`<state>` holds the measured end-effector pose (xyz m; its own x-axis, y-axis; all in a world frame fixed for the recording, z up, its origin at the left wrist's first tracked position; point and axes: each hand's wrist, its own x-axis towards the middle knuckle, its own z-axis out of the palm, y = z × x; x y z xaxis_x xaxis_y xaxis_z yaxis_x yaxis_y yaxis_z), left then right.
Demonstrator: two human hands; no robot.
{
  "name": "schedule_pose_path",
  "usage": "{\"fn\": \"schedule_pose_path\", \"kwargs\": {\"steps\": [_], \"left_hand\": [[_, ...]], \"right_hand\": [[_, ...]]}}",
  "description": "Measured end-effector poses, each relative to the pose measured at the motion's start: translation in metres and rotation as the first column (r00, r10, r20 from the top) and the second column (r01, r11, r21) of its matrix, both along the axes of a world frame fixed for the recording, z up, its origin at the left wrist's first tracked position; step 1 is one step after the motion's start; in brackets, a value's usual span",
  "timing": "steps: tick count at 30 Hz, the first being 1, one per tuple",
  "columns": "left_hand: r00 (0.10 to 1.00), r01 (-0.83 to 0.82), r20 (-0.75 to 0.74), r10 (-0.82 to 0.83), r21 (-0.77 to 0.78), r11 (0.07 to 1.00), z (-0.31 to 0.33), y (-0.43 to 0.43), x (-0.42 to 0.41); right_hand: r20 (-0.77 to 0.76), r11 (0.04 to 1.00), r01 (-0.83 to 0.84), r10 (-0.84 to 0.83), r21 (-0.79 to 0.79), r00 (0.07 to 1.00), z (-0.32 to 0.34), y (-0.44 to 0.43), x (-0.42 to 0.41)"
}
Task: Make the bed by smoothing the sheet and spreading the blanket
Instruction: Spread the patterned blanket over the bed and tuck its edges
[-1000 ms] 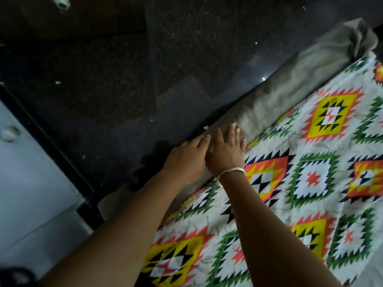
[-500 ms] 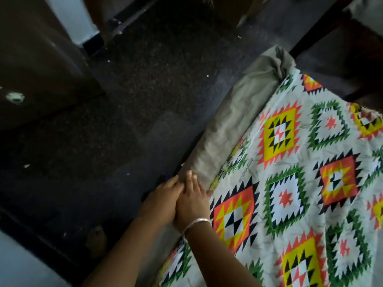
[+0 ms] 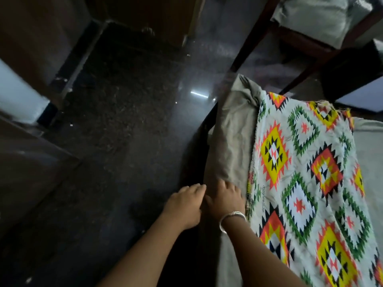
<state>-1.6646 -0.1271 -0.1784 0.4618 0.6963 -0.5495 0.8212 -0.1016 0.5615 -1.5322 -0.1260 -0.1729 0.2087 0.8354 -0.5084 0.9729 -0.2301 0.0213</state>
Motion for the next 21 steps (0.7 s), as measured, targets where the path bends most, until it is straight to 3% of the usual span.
{"fn": "schedule_pose_path", "kwargs": {"steps": [4,12,21], "left_hand": [[0.998,0.060,0.033,-0.062,0.054,0.997,-0.005,0.031,-0.004],[0.972,0.233,0.020,-0.235,0.056,0.971,-0.005,0.080,0.008],[0.961,0.234,0.134,-0.241,0.067,0.970,0.001,0.164,0.049]], "right_hand": [[-0.101,0.991,0.088,-0.078,0.097,0.992,0.000,0.030,-0.021],[-0.087,0.972,0.206,-0.197,0.111,0.976,-0.001,0.043,0.002],[-0.132,0.946,0.243,-0.218,0.214,0.967,-0.010,0.122,0.044]]}}
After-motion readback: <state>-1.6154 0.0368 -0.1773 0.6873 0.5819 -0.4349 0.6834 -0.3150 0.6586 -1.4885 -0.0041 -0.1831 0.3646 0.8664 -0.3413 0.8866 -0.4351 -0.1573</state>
